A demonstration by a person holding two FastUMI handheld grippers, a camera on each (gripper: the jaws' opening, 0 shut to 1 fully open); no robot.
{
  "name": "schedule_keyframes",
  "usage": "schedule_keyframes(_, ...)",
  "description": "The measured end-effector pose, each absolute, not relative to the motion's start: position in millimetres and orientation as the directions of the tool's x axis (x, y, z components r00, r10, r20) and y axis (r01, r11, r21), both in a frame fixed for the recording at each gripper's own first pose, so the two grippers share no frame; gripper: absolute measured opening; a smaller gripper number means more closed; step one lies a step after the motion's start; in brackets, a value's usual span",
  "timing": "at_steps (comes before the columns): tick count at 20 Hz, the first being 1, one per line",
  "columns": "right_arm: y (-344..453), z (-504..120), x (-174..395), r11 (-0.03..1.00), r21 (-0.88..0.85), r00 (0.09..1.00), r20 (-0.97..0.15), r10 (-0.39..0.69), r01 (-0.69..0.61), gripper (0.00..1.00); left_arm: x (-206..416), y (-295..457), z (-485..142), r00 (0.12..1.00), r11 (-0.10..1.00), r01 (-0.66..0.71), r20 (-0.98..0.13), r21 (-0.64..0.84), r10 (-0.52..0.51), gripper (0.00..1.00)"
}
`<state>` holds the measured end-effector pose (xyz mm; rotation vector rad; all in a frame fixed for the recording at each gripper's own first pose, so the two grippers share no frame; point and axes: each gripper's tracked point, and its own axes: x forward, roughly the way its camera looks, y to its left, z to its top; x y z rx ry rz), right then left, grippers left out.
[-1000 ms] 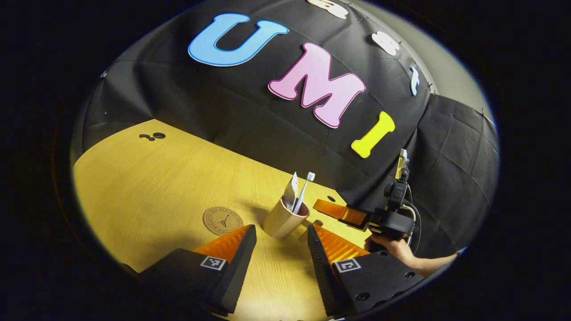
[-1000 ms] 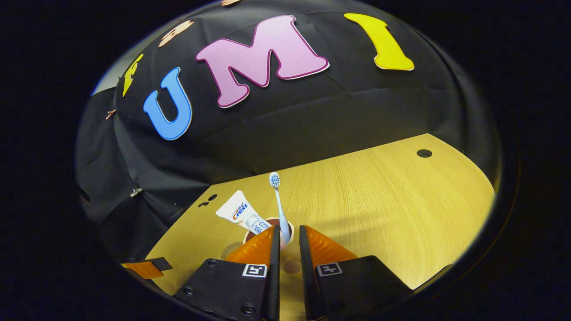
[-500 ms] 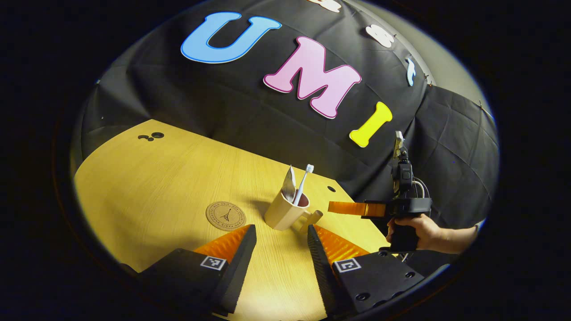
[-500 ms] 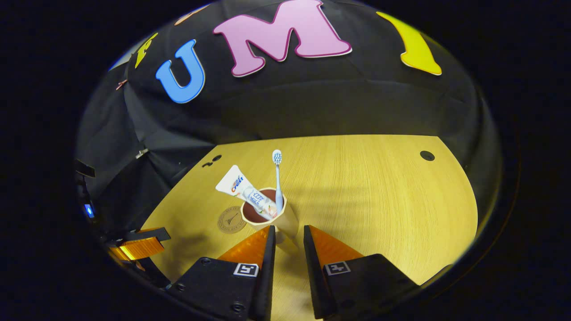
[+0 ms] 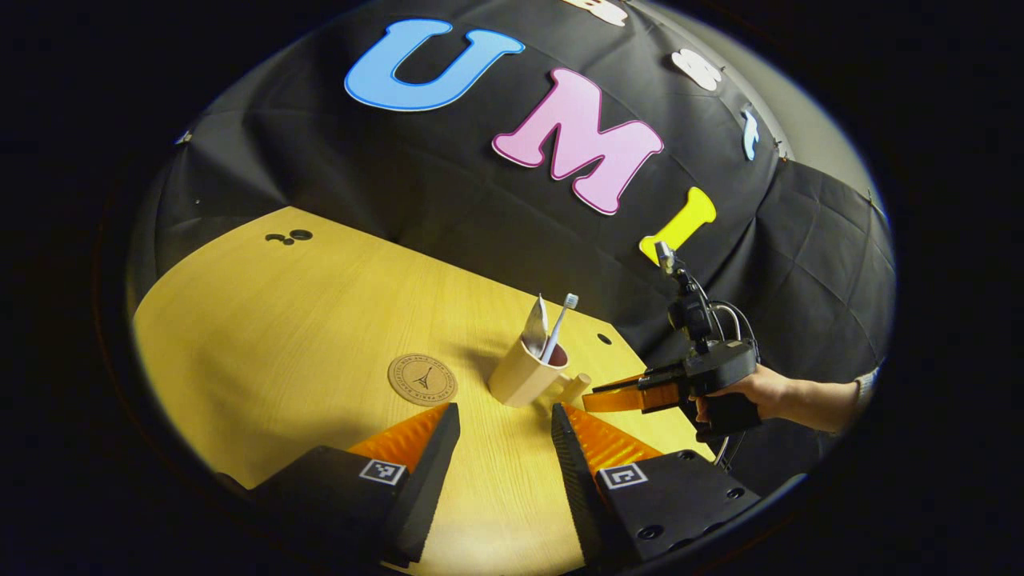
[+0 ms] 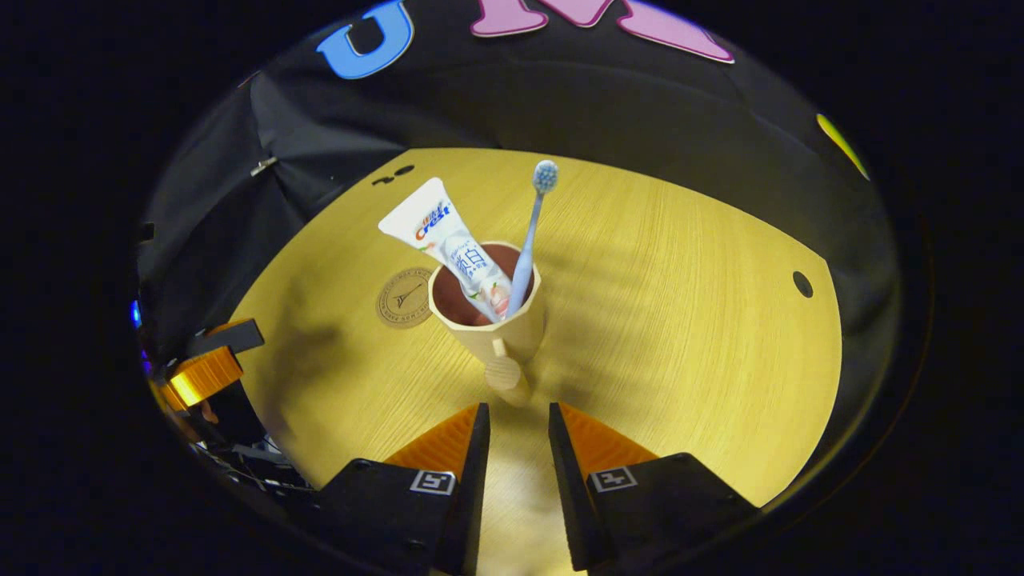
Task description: Put the toothbrush and toothpaste on the desktop into the cup, then pick up the cup and place it on the coaster on the desktop.
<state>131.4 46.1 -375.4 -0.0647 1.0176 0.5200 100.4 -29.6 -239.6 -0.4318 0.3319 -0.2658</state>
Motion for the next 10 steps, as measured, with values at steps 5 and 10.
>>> schedule_keyframes(5, 60, -387, 141, 0.850, 0.147, 0.346, -0.868, 0.356, -0.506, 0.46, 94, -19, -247, 0.920, 0.870, 0.139, -0.264, -0.473, -0.290, 0.73)
schedule_keyframes(10, 69, -401, 151, 0.831, 0.115, 0.290, -0.904, 0.315, -0.544, 0.47, 88, -12, -256, 0.925, 0.868, 0.104, -0.275, -0.485, -0.264, 0.73)
